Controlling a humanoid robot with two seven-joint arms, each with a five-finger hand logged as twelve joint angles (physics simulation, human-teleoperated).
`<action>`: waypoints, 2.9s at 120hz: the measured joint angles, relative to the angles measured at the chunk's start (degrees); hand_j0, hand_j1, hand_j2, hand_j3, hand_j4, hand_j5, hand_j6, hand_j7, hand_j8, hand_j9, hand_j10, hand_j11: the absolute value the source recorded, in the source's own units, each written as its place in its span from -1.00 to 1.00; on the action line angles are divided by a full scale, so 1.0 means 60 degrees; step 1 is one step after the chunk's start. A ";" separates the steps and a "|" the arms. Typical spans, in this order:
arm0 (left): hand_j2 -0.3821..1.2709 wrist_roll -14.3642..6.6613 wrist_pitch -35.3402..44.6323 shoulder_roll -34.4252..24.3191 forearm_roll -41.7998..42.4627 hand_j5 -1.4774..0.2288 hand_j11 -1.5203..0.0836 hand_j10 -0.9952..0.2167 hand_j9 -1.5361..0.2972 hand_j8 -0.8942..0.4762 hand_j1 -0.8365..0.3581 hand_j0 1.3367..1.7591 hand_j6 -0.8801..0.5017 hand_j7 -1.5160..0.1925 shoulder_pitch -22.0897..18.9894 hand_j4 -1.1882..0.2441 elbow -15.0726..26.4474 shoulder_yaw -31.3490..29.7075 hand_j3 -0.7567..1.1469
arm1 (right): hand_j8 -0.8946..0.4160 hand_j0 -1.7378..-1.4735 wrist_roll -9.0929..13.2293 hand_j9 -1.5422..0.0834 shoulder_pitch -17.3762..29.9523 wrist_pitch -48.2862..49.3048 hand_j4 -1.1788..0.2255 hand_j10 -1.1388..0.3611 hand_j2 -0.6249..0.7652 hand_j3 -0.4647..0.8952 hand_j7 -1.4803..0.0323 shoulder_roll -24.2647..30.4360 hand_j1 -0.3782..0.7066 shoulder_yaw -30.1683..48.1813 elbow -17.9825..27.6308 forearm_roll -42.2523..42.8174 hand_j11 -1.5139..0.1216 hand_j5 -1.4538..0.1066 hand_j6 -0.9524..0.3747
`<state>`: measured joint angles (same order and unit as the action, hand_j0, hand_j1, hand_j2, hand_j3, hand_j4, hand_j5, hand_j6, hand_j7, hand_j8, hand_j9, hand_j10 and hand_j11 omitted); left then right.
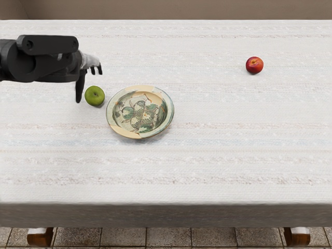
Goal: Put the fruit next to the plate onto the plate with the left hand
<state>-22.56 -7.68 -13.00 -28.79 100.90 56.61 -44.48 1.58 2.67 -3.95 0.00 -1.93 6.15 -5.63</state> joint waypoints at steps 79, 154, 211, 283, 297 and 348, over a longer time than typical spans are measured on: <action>-0.48 0.0068 0.0900 0.0894 -0.0622 0.36 0.50 0.23 0.33 -0.06 0.49 0.52 -0.09 0.40 -0.1192 0.31 -0.1097 0.0192 -0.20 | 0.31 -0.40 0.0000 0.84 0.0000 0.0000 0.63 0.47 -0.11 -0.32 0.90 0.0000 -0.87 0.0000 0.0000 0.0000 0.80 0.81 0.38; -0.48 0.0083 0.0928 0.1127 -0.0605 0.35 0.49 0.23 0.32 -0.06 0.49 0.52 -0.09 0.39 -0.1982 0.31 -0.1863 0.0189 -0.20 | 0.31 -0.40 0.0000 0.84 0.0001 0.0001 0.63 0.47 -0.11 -0.32 0.90 0.0000 -0.87 0.0000 0.0000 0.0000 0.80 0.81 0.38; -0.45 0.0097 0.0896 0.1258 -0.0461 0.20 0.33 0.06 0.18 -0.18 0.29 0.52 -0.22 0.25 -0.2220 0.17 -0.2159 0.0235 -0.20 | 0.31 -0.40 0.0000 0.84 0.0000 0.0000 0.63 0.47 -0.11 -0.32 0.90 0.0000 -0.87 0.0000 0.0000 0.0000 0.80 0.81 0.38; -0.28 0.0359 0.0962 0.1412 -0.0456 -0.05 0.01 -0.25 -0.10 -0.37 0.07 0.51 -0.36 -0.02 -0.2558 -0.13 -0.2640 0.0232 -0.21 | 0.31 -0.40 0.0000 0.84 0.0001 0.0001 0.63 0.47 -0.11 -0.32 0.90 0.0000 -0.87 0.0000 0.0000 0.0000 0.80 0.81 0.38; -0.39 0.0375 0.0975 0.1550 -0.0494 -0.04 -0.01 -0.27 -0.11 -0.31 0.10 0.50 -0.42 -0.01 -0.2694 -0.17 -0.2763 0.0224 -0.21 | 0.31 -0.40 0.0000 0.84 0.0003 0.0000 0.63 0.47 -0.11 -0.32 0.90 0.0000 -0.87 0.0000 0.0000 0.0000 0.80 0.81 0.38; -0.07 0.0386 0.1023 0.1625 -0.0474 -0.36 -0.37 -0.25 -0.40 -0.23 0.07 0.48 -0.43 -0.35 -0.2873 -0.43 -0.2982 0.0242 -0.21 | 0.31 -0.40 0.0000 0.84 0.0001 0.0000 0.63 0.47 -0.11 -0.32 0.90 0.0000 -0.87 0.0000 0.0000 -0.0001 0.80 0.81 0.38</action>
<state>-20.24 -1.54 -3.25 -31.63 83.66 38.72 -43.03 1.58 2.67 -3.95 0.00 -1.93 6.15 -5.63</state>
